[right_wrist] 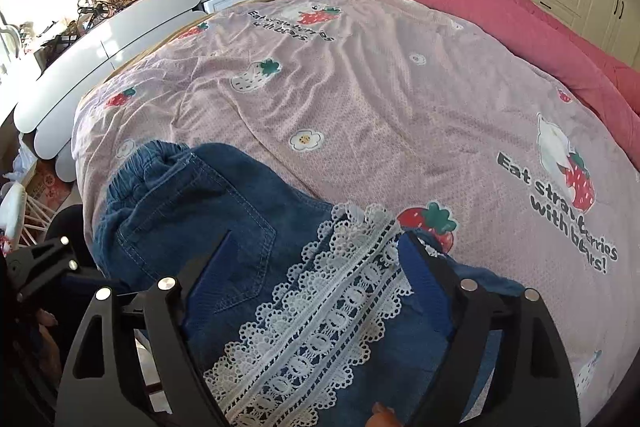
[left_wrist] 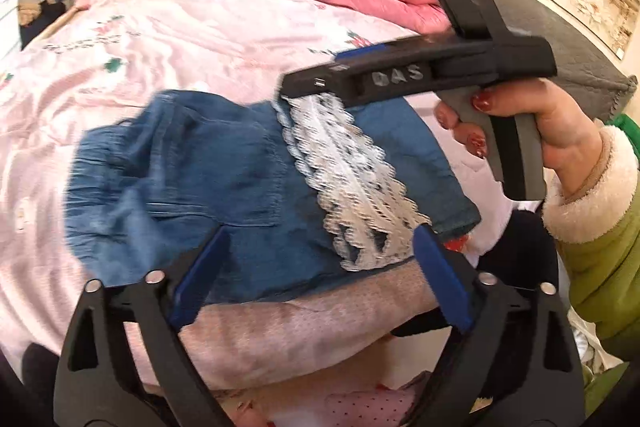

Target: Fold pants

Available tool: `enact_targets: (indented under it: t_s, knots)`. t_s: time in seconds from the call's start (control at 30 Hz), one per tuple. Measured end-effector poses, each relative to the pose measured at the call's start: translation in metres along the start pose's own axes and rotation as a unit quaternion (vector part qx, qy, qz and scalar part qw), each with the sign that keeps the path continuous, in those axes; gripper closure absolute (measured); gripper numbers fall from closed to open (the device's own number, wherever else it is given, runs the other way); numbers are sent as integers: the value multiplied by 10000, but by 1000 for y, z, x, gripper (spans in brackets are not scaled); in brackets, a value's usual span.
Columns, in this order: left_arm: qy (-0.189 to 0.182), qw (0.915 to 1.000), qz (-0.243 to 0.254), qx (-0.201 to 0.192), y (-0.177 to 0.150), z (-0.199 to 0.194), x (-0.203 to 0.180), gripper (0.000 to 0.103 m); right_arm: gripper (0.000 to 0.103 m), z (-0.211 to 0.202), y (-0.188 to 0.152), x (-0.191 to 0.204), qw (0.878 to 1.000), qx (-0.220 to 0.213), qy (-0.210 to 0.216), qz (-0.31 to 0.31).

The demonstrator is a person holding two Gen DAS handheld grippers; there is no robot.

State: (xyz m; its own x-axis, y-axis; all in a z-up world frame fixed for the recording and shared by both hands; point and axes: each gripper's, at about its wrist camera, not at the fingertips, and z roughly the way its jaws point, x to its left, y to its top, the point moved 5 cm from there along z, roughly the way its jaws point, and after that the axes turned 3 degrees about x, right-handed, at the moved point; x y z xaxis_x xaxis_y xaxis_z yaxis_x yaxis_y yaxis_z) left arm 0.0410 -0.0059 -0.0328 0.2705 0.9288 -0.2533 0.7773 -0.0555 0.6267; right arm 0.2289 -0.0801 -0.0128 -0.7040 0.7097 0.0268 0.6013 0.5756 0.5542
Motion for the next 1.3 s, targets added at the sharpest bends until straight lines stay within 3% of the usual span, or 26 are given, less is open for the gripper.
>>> enact_targets:
  t_s: [0.5, 0.93, 1.07, 1.3]
  knots:
    - [814, 9925, -912, -76, -13, -25, 81, 9, 8, 6, 23, 22, 9995, -48, 145, -291]
    - [473, 9879, -1474, 16, -29, -15, 105, 9, 6, 30, 48, 59, 9958, 96, 550, -727]
    - [320, 9874, -1547, 65, -31, -6, 104, 9, 6, 43, 64, 78, 9911, 244, 983, -869]
    - [193, 9877, -1551, 86, -31, 0, 104, 9, 6, 82, 76, 116, 9711, 991, 1794, -1226]
